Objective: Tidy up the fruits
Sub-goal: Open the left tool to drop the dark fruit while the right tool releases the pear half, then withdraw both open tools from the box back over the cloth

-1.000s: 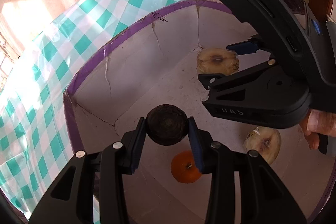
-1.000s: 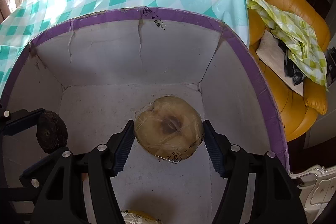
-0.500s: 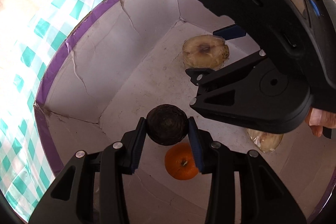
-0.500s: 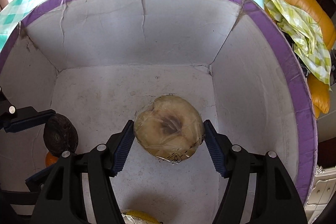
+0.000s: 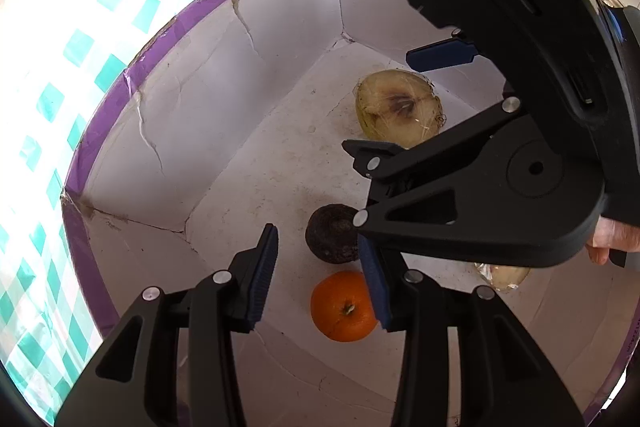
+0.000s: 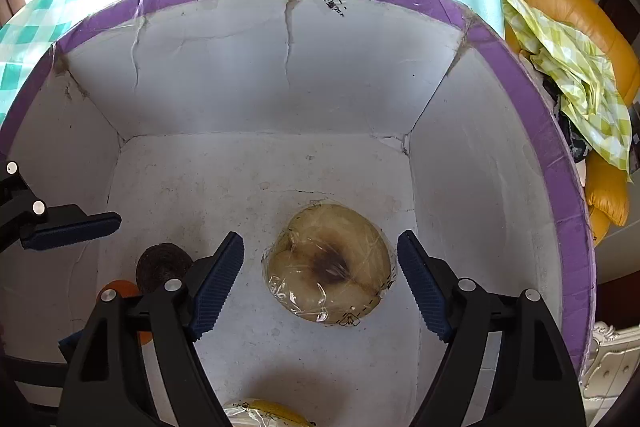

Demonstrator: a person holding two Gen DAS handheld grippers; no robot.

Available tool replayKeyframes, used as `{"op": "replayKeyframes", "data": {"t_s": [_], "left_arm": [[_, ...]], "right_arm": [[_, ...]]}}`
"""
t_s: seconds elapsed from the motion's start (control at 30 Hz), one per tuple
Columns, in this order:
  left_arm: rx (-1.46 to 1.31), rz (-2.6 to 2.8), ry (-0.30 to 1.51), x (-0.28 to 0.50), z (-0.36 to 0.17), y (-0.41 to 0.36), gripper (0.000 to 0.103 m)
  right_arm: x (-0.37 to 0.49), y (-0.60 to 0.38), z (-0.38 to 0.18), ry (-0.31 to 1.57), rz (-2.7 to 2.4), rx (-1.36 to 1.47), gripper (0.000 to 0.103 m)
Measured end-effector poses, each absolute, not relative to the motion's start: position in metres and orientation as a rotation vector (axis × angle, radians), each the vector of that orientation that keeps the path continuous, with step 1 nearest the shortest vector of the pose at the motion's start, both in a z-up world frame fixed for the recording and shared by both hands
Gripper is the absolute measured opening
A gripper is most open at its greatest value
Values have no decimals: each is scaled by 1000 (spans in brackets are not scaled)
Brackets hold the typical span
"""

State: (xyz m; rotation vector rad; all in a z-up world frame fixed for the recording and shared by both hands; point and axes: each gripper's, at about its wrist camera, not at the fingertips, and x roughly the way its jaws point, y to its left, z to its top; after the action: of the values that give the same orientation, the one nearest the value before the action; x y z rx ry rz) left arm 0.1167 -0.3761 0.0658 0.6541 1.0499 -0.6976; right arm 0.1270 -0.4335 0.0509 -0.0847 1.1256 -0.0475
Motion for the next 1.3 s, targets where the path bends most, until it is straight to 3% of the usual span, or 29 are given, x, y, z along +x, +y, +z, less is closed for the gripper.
{"op": "replayKeyframes", "data": {"t_s": [0.1, 0.17, 0.23, 0.27, 0.67, 1.3], "left_arm": [[631, -697, 1033, 117, 70, -374, 46], [604, -713, 997, 117, 75, -367, 56], [581, -711, 942, 113, 83, -365, 75], [581, -706, 917, 109, 86, -364, 76], [512, -591, 655, 85, 108, -345, 82], [274, -484, 531, 62, 138, -294, 82]], "right_arm": [[124, -431, 57, 1089, -55, -102, 77], [121, -430, 65, 1049, -55, -103, 81], [117, -426, 74, 998, -53, -121, 86], [115, -423, 78, 975, -63, -140, 86], [114, -452, 104, 832, -143, -100, 86], [70, -461, 168, 497, -185, 16, 86]]}}
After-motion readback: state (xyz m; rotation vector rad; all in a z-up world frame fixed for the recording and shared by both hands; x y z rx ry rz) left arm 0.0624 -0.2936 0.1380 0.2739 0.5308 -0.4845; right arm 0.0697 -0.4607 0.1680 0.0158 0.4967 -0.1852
